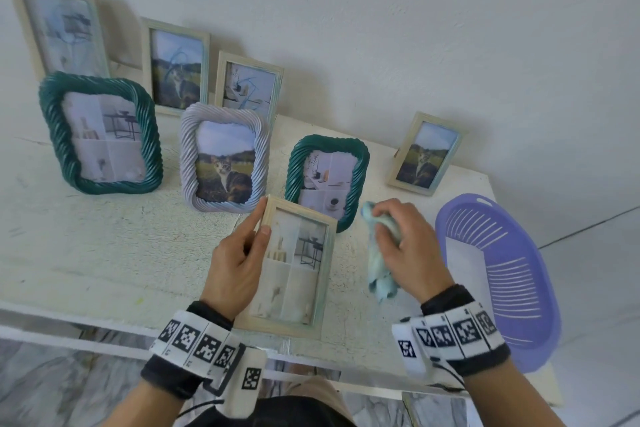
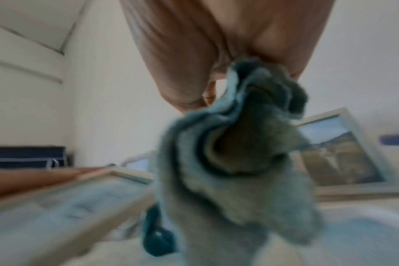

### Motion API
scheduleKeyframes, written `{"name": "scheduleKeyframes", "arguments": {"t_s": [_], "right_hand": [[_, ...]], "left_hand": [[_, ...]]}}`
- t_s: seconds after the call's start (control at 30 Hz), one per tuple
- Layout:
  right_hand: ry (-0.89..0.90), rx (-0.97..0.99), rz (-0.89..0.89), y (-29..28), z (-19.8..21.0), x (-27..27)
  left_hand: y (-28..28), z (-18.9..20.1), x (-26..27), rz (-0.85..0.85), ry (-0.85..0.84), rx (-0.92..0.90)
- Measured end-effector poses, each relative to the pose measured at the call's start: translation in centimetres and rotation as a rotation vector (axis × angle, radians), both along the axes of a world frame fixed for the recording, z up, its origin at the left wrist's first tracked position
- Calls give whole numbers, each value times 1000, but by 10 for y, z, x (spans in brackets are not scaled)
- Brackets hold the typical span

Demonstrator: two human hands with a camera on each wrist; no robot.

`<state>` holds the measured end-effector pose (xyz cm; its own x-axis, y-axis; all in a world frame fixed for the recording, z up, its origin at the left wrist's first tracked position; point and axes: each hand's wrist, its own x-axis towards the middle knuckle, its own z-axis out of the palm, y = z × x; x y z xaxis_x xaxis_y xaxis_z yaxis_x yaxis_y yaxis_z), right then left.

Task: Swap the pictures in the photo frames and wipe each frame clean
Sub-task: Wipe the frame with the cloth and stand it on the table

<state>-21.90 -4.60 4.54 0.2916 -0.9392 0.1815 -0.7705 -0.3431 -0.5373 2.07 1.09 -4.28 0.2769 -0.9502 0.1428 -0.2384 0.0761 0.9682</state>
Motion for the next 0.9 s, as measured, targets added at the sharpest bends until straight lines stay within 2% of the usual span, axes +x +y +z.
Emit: {"name": "scheduleKeyframes", "arguments": {"t_s": [0.07,0.17,0.33,0.43,0.57,0.6,0.67,0.7,0.73,0.83,0.9], "right_hand": [[150,-2,-153,-18,-10,-12],[302,65,-292,-42,-26,-18],[549,252,-350,-64,-50,-9],[562,388,-375,-63,-64,-9],[565,344,-360,-55,-73,-12],[512,292,-340,-50,-72,-11],[299,132,-263,-36,-65,-8],[149,94,-224,-26,-61,-6],[-40,143,-202,-17,-55,-3],[-740,671,-227,12,-35,9],[-1041,881,-238,25,-27,14]], "left_hand": [[0,2,0,-5,1,4],[1,4,-1,-8,8,12],[1,7,-5,-25,35,25],[3,11,-7,-27,43,24],[3,16,-9,-26,115,39],[2,17,-9,-25,130,43],[0,21,-11,-9,139,39],[-1,24,-13,6,144,33],[-2,25,-15,20,154,27],[-6,30,-23,13,222,28],[-8,32,-28,4,253,30]]}}
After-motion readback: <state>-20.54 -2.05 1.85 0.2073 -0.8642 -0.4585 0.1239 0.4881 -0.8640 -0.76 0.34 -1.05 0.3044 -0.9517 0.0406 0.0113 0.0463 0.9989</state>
